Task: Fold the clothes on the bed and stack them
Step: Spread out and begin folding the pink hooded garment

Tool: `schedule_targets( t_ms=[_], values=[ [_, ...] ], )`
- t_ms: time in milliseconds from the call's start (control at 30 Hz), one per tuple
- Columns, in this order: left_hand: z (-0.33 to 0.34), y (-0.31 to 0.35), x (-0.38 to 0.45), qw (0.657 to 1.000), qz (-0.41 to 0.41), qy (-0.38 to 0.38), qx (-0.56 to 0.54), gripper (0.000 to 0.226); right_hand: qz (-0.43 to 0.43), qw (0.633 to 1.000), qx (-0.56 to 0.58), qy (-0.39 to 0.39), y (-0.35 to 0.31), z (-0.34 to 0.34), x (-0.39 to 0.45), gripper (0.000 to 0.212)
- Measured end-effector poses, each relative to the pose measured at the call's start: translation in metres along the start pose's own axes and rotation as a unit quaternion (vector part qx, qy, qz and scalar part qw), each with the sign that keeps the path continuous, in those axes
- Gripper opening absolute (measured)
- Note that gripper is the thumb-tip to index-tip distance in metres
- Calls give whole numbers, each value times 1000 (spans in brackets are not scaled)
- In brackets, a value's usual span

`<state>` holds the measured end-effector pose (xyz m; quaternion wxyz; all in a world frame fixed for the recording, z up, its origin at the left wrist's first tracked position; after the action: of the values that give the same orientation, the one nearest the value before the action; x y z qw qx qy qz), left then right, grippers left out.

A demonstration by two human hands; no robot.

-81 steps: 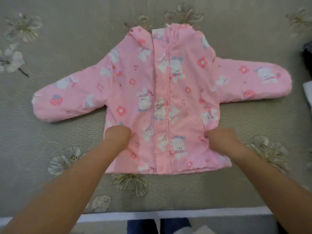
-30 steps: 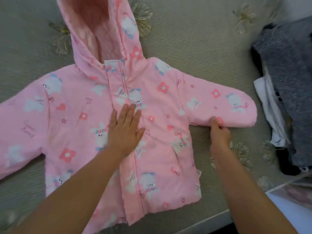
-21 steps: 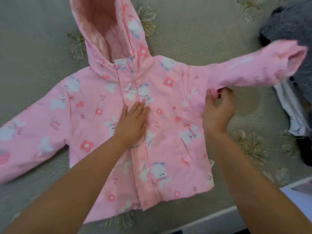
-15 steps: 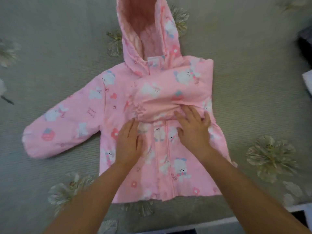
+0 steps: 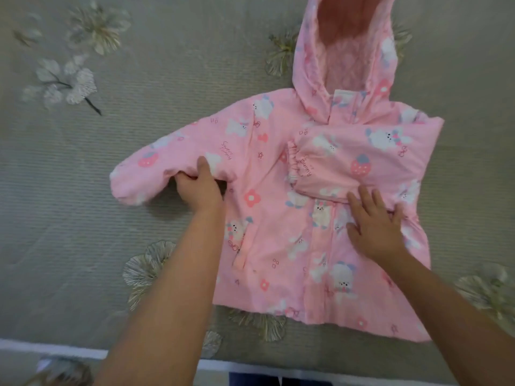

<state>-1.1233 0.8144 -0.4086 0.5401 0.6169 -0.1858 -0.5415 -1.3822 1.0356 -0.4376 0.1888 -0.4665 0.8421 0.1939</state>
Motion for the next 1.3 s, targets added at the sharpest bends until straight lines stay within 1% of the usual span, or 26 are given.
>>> schedule_targets(
  t_ms=[33, 67, 100, 133, 200, 233, 267, 300, 333, 433, 467, 500, 533, 600, 633, 700, 767, 867, 900, 967, 1000, 1033, 1133, 1200, 1233, 1300],
  values=[
    [17, 17, -14, 989, 95, -51, 102, 14, -13, 999, 40, 6, 2, -5, 0, 59],
    [40, 28, -35, 955, 196, -122, 188, 13, -20, 995, 100, 22, 6, -12, -2, 56],
    [67, 28, -62, 896, 286, -217, 262, 20, -14, 985, 167, 39, 14, -19, -7, 51],
    [93, 14, -94, 816, 341, -326, 335, 29, 8, 972, 228, 57, 27, -26, -12, 46],
    [119, -55, -142, 621, 289, -505, 525, 58, 74, 948, 293, 105, 62, -38, -24, 37],
    [118, -84, -154, 525, 257, -549, 597, 64, 100, 940, 301, 126, 78, -43, -29, 33],
    [116, -101, -160, 456, 238, -569, 641, 62, 120, 935, 301, 144, 91, -49, -32, 30],
    [118, -104, -163, 437, 238, -580, 645, 54, 136, 931, 301, 157, 102, -56, -34, 26],
    [124, -97, -163, 454, 247, -586, 623, 45, 147, 927, 299, 171, 110, -64, -33, 25],
    [154, -36, -149, 629, 340, -548, 434, 44, 144, 911, 313, 227, 122, -98, -10, 28],
    [160, -16, -137, 663, 384, -512, 387, 41, 143, 901, 335, 235, 125, -110, 7, 25],
    [165, -5, -124, 677, 410, -479, 380, 38, 147, 889, 360, 242, 128, -122, 27, 24],
    [171, -3, -109, 686, 412, -452, 394, 36, 153, 877, 383, 247, 130, -134, 51, 25],
    [183, -17, -75, 700, 342, -421, 465, 51, 173, 850, 439, 235, 130, -151, 99, 23],
    [186, -29, -60, 686, 305, -409, 519, 66, 186, 841, 457, 223, 129, -156, 124, 25],
    [185, -55, -41, 621, 262, -399, 622, 92, 211, 833, 475, 188, 122, -158, 167, 34],
    [178, -78, -34, 584, 230, -403, 666, 103, 234, 806, 531, 119, 114, -148, 199, 54],
    [173, -91, -28, 611, 216, -392, 653, 108, 217, 725, 653, -31, 93, -129, 226, 77],
    [174, -92, -28, 623, 218, -389, 643, 109, 179, 705, 683, -69, 83, -129, 230, 69],
    [174, -93, -26, 638, 222, -385, 629, 109, 125, 685, 712, -91, 70, -137, 231, 29],
    [173, -93, -26, 643, 220, -386, 624, 109, 120, 691, 709, -77, 70, -143, 228, 10],
    [173, -94, -27, 649, 218, -389, 617, 109, 118, 695, 708, -50, 71, -150, 225, 5],
    [173, -94, -21, 667, 198, -409, 590, 107, 44, 719, 694, 10, 74, -169, 203, 27],
    [174, -94, -18, 689, 145, -440, 557, 98, -5, 761, 648, 24, 75, -175, 171, 40],
    [175, -93, -16, 731, 89, -453, 502, 89, -24, 800, 599, 26, 74, -177, 152, 45],
    [171, -82, -12, 854, -84, -416, 300, 68, -82, 898, 431, 26, 64, -173, 116, 26]
  ],
)
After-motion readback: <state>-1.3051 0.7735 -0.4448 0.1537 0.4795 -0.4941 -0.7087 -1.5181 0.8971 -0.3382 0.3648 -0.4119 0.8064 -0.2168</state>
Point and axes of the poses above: each hand's wrist, its own x-axis towards the middle knuckle, its own z-axis out of the palm, y = z × x, the point moved 10 cm from there along x, towards the middle knuckle, and after that the axes turned 14 degrees about -x, right-handed, at the moved point
